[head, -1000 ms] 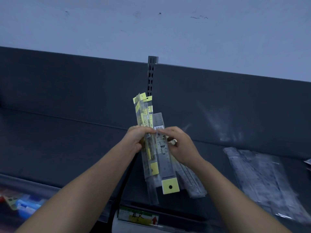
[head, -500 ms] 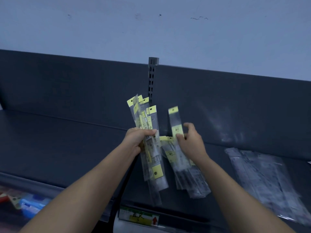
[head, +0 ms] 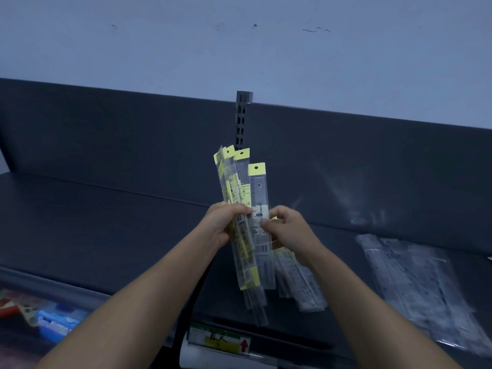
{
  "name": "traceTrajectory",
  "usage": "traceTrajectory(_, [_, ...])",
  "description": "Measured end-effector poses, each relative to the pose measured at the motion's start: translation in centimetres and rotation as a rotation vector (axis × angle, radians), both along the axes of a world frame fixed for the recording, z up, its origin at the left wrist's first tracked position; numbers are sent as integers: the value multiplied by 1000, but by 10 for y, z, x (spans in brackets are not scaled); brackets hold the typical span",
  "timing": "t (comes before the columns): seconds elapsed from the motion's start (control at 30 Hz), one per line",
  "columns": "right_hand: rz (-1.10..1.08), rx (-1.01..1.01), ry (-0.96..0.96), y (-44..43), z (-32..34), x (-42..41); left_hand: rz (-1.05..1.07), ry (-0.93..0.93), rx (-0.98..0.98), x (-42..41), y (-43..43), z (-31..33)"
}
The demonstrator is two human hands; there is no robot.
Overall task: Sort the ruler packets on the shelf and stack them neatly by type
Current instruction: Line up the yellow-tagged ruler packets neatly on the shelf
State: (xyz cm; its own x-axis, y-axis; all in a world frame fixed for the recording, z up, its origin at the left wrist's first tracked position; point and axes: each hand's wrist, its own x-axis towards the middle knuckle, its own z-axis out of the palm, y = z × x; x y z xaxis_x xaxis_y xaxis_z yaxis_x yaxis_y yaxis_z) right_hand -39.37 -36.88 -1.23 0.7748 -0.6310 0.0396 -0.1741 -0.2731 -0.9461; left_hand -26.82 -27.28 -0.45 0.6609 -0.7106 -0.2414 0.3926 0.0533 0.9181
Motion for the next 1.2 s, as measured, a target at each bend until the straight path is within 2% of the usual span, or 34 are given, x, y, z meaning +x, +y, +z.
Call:
traceTrajectory(0.23, [-131, 201, -46, 4, 4, 1, -43, 28, -48, -7, 5, 5])
traceTrajectory(0.33, [-94, 407, -8, -1, 5, -2, -24, 10, -24, -10, 4, 7])
traceTrajectory(0.47, [-1, 556, -123, -4, 5, -9, 28, 4, 15, -10, 4, 6])
traceTrajectory(0.6, [-114, 253, -17, -12, -4, -8, 42, -9, 21, -9, 3, 4])
traceTrajectory(0.7, [-243, 125, 31, -21, -14, -8, 55, -38, 22, -8, 3, 2])
traceTrajectory(0.8, [-348, -117, 236, -24, -24, -10, 62, -51, 34, -8, 4, 1])
traceTrajectory(0.87, [-359, -268, 274, -18, -20, -10, 49, -53, 44, -10, 4, 3])
traceTrajectory(0.9, [-330, -255, 186, -15, -18, -8, 43, -61, 50, -10, 4, 3])
traceTrajectory(0.97, [-199, -89, -16, -4, -7, -4, 18, -86, 59, -11, 4, 4])
traceTrajectory(1.07, [-71, 5, -131, 7, 7, 3, -35, -112, 68, -12, 4, 8])
traceTrajectory(1.2, [-277, -50, -131, -6, 1, 8, -19, -119, 66, -12, 5, 7])
